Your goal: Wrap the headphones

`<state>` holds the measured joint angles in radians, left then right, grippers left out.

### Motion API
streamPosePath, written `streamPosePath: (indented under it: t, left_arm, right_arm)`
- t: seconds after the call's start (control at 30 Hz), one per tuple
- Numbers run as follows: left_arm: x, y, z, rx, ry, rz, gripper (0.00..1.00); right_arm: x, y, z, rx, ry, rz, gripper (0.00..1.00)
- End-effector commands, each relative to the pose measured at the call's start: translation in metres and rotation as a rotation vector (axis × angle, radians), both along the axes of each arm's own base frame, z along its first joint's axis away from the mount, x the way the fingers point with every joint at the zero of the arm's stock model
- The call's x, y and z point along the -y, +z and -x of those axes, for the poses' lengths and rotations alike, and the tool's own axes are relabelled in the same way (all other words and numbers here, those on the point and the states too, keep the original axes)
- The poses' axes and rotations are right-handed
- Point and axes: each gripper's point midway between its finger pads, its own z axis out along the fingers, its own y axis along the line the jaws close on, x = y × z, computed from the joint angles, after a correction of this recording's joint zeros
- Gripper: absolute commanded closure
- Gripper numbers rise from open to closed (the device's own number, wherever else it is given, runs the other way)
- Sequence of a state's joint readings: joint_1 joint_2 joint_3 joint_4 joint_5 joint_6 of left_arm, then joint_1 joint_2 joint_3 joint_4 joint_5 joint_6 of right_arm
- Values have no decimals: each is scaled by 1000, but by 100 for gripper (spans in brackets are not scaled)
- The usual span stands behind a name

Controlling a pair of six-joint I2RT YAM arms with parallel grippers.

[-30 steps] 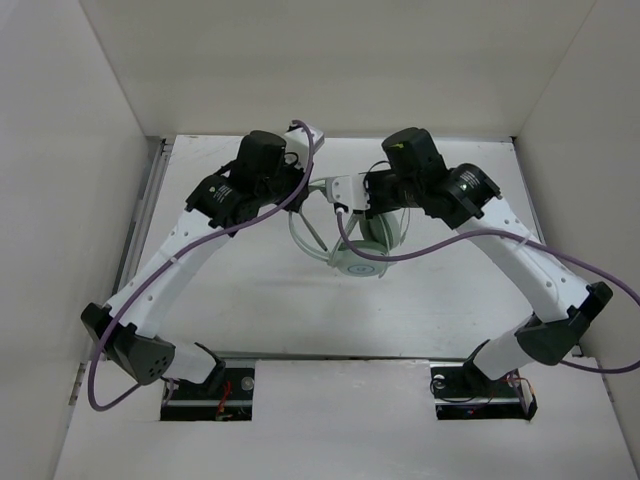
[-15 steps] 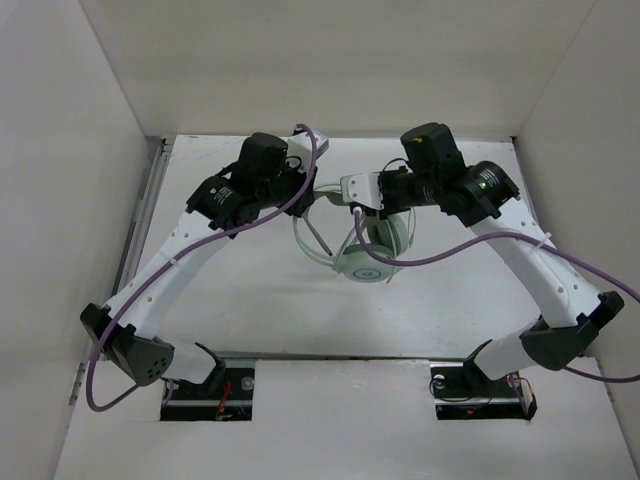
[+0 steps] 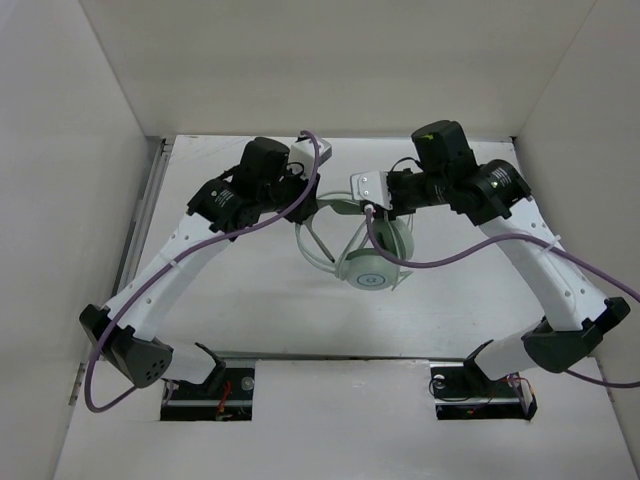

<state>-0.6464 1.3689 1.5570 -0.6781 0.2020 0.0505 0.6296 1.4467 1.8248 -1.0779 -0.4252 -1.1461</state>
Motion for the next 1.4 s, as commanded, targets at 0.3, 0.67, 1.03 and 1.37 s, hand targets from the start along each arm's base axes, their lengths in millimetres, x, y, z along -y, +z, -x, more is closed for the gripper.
streamPosePath:
  t: [0.3,0.67,1.03,1.37]
  left_arm:
    - [4,24,25,14,-77,86,100]
    - [4,29,24,16,-74,99,100]
    - [4,38,22,19,-69,123,100]
    - [-10,43,11,-4,2,171,100]
  right_arm:
    - [6,40,17,-49,3,-159,61]
    - [15,-14,18,-154,-36,-92,62]
    - [11,-41,20,-222,-76,-117,59]
    - [21,-20,13,-188,-109,-169,57]
